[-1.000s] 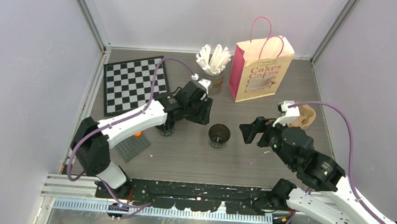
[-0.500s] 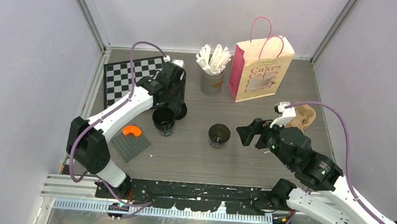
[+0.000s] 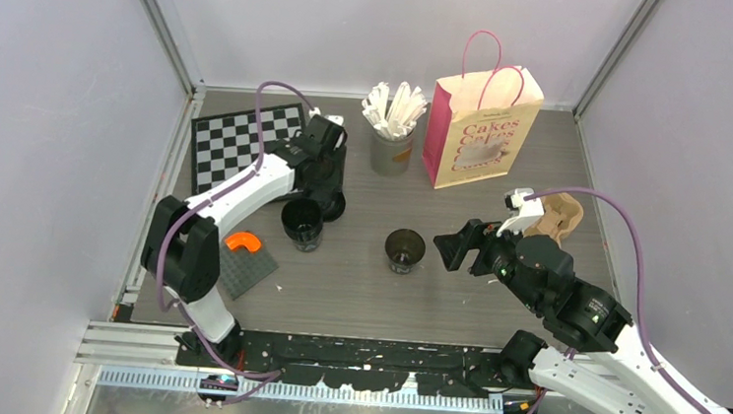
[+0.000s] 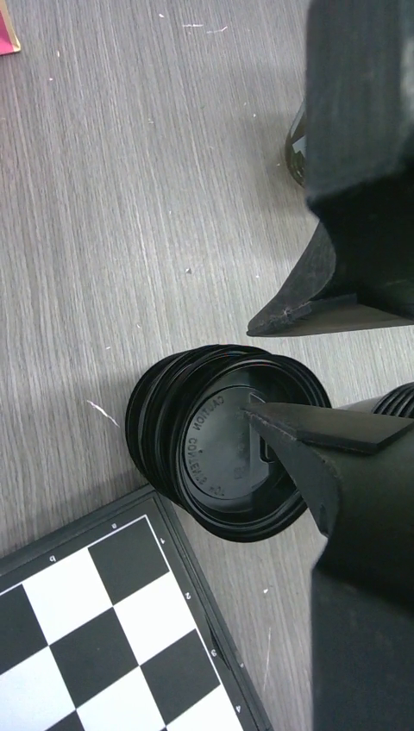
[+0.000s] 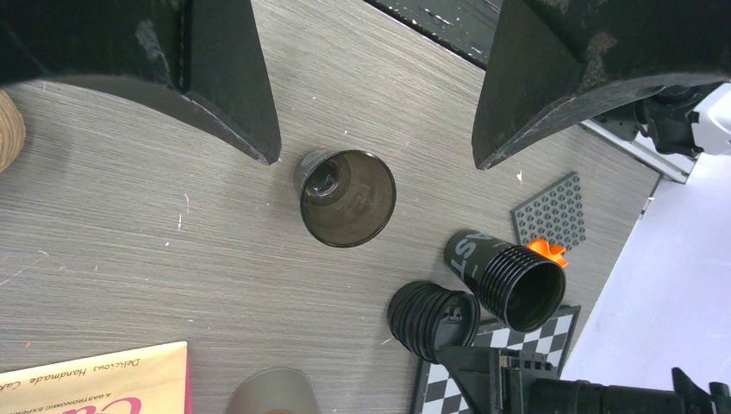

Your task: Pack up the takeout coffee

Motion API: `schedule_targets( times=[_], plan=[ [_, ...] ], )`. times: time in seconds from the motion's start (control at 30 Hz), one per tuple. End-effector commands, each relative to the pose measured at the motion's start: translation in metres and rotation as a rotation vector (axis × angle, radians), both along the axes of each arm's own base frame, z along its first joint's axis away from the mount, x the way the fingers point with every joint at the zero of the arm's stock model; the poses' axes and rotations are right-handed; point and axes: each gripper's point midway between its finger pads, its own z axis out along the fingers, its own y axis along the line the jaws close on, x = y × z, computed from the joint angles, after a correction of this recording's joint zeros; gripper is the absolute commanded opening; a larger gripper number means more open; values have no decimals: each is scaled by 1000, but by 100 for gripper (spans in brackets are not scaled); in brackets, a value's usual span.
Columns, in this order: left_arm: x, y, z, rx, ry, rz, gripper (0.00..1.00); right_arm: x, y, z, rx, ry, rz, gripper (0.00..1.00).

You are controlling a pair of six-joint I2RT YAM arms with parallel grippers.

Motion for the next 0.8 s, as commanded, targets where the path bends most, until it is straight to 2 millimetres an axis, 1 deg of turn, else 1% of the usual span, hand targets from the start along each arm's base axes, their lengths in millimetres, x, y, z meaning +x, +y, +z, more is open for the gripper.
schedule_targets(
  times=[0.0, 0.17, 0.3, 0.5, 0.63, 0.77],
  plan=[
    [14, -4, -4, -29, -25, 1, 35, 3, 5, 10, 36, -27, 3, 85],
    [18, -6, -16, -26, -8, 4, 33, 3, 3, 11, 31, -31, 1, 85],
    [20, -7, -20, -22, -1, 4, 30, 4, 3, 10, 24, -33, -1, 85],
    [20, -4, -27, -8, 3, 11, 29, 4, 3, 11, 25, -34, 1, 86],
    [19, -5, -30, -8, 11, 7, 23, 3, 3, 12, 27, -36, 2, 85],
    [18, -8, -27, -23, 12, 0, 10, 4, 2, 9, 20, -33, -1, 85]
  ],
)
